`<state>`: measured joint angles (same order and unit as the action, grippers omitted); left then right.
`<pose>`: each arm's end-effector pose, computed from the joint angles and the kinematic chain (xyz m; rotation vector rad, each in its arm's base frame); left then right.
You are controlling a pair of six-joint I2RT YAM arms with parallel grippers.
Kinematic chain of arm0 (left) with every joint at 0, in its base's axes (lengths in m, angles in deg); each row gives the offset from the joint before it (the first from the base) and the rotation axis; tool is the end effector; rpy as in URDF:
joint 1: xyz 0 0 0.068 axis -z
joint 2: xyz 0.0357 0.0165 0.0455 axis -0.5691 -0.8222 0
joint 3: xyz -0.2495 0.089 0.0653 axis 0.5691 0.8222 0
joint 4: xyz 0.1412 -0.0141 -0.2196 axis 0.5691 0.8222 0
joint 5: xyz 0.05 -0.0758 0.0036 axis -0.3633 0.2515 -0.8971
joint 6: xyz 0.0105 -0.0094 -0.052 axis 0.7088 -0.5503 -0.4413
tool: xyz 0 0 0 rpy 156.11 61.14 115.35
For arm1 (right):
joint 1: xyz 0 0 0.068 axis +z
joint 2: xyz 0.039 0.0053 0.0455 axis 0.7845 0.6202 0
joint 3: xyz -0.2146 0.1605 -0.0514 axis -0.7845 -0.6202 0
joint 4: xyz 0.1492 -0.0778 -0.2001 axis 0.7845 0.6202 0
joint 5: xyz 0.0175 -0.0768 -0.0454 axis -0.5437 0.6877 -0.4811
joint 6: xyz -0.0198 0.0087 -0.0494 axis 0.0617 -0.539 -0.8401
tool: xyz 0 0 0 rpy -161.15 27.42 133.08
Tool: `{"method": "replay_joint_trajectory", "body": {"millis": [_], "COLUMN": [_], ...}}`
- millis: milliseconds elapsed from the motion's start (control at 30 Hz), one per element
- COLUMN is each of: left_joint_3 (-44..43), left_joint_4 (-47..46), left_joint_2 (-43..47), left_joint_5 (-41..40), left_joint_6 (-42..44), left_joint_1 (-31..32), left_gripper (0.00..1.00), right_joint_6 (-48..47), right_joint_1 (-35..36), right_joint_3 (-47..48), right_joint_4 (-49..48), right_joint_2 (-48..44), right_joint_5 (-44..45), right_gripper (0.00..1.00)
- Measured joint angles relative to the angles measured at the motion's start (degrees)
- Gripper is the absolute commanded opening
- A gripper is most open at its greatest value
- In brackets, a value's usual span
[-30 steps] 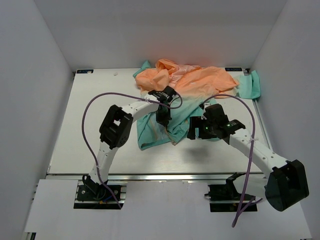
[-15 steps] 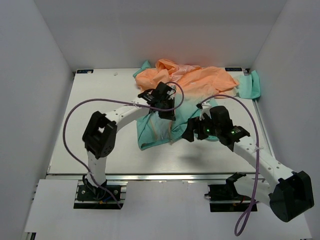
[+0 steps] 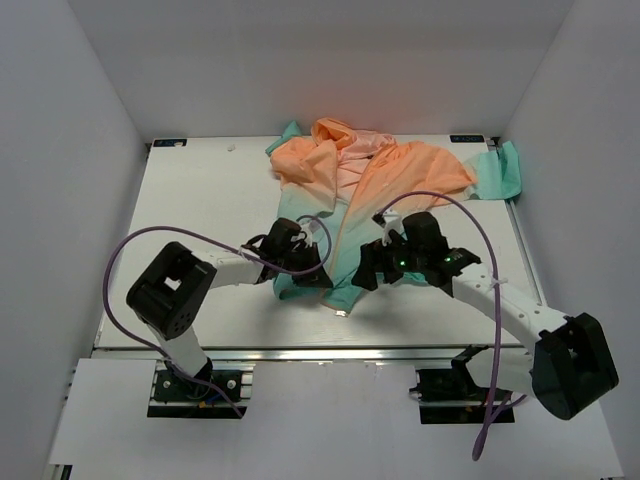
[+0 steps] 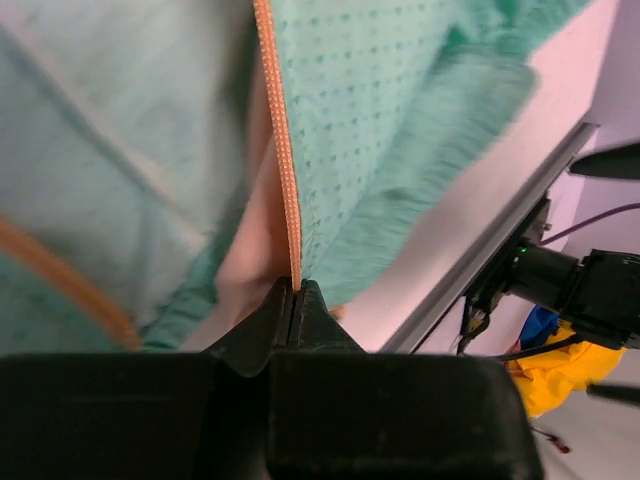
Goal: Zip up the jacket
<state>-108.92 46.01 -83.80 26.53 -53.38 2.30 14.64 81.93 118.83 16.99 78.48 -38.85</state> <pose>0.2565 -0.2151 0.1518 0.2134 2.6182 -1.1723 0.2082 0.1371 0.2383 -0.6146 2.2163 0.8096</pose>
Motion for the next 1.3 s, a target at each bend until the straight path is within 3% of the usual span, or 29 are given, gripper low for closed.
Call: {"method": "replay_joint_trajectory", "body": {"millis": [100,400,567,700,900,1300], "left_joint_3": [4.76,4.61,2.62,0.83,-0.24,-0.31], "left_joint_4": [-2.32,-2.29,0.13,0.83,1.18,1.46], "left_joint_2": [0.48,3.37,3.28,2.62,0.59,-0.50], "left_joint_5": [-0.44,-6.38,-9.29,-9.94,-10.03,-9.81], "left_joint_6": [-2.10,-3.21,-1.46,-0.22,0.87,1.01], "left_joint_1": [-0.81,-0.83,-1.20,-1.68,-2.45,-2.80], "left_gripper": [0.00,0.00,0.00,0.00,0.00,0.00], "right_joint_6": [-1.42,-8.66,-11.39,-12.44,-12.37,-5.68], "right_joint_1": [4.33,14.32,15.26,15.63,17.79,22.23], "right_joint_3": [0.00,2.47,5.11,7.21,7.54,7.54], "right_joint_4": [0.00,3.37,4.61,4.63,4.55,2.25], "right_joint_2": [1.73,9.25,14.56,18.01,19.30,21.42], "right_joint_5": [0.59,4.59,7.10,8.55,11.04,20.46], "right_gripper": [0.89,0.89,0.85,0.74,0.67,0.67]}}
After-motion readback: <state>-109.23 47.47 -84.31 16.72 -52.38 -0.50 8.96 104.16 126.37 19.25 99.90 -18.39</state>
